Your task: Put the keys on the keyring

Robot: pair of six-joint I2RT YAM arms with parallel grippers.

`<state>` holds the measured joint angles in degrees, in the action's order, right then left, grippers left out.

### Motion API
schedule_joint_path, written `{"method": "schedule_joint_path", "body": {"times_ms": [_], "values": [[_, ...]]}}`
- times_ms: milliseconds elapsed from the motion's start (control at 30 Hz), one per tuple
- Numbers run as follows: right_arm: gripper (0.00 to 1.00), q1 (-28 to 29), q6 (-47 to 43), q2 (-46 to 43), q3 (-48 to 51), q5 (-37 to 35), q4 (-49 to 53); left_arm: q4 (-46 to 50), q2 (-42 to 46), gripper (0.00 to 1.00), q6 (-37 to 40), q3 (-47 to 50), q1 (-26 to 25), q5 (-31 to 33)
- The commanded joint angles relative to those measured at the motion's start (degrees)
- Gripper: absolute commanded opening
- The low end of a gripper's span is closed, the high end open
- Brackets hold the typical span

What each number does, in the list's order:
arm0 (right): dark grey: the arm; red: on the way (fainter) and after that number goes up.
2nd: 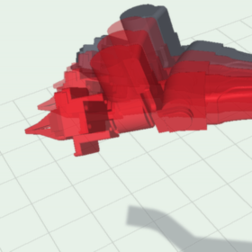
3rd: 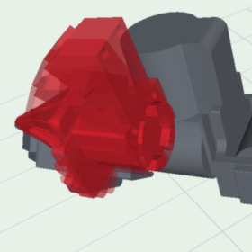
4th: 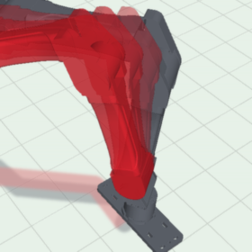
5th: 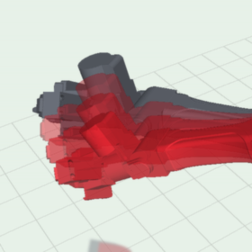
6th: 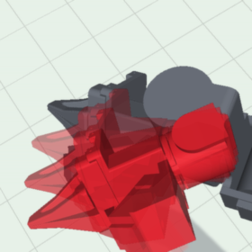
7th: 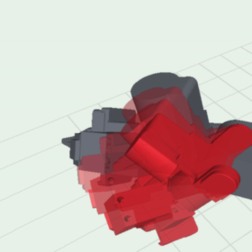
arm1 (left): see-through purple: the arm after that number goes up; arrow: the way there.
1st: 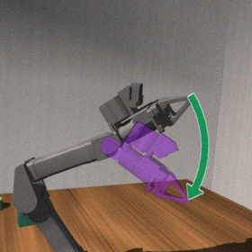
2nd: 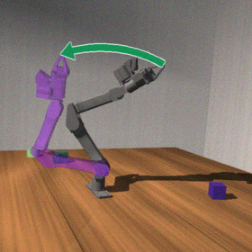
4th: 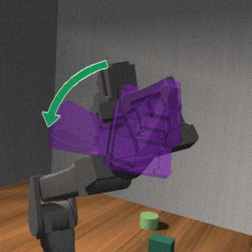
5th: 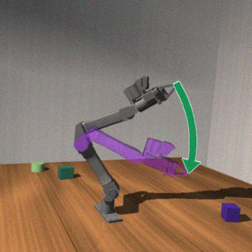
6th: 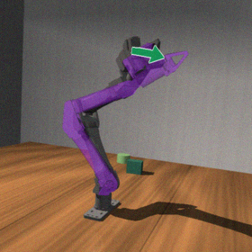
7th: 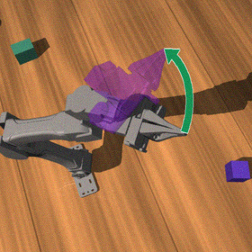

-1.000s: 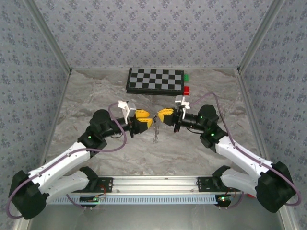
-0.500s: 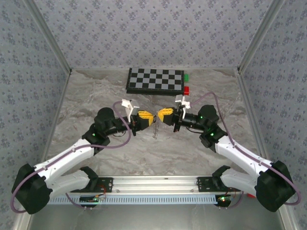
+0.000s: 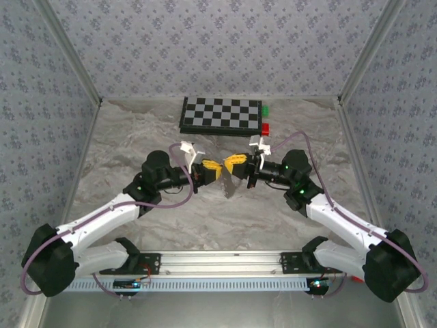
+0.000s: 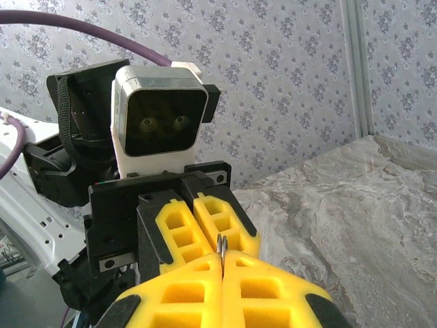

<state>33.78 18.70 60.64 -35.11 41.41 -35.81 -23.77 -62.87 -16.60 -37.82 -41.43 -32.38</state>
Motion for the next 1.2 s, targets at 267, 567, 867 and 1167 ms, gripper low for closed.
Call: {"method": "schedule_joint_path", "body": {"times_ms": [267,567,867,1167], "values": [[0.0,-0.03,-0.22,-2.02,-0.65,-0.01,-0.84,2.78,3.28,0.25,1.79,-1.46,-0.97,0.19],[0.0,-0.74,0.3,-1.93,0.13,0.03,-1.58,5.17,10.71,0.36,2.42,-1.46,-0.34,5.12],[0.0,-0.37,1.57,-1.03,-0.39,1.79,-3.09,0.78,6.78,0.37,-0.69,-3.53,0.29,1.4],[0.0,0.28,1.33,-1.49,-0.19,2.05,-2.33,-3.82,3.59,0.36,-3.03,-4.52,0.44,-1.25]]}}
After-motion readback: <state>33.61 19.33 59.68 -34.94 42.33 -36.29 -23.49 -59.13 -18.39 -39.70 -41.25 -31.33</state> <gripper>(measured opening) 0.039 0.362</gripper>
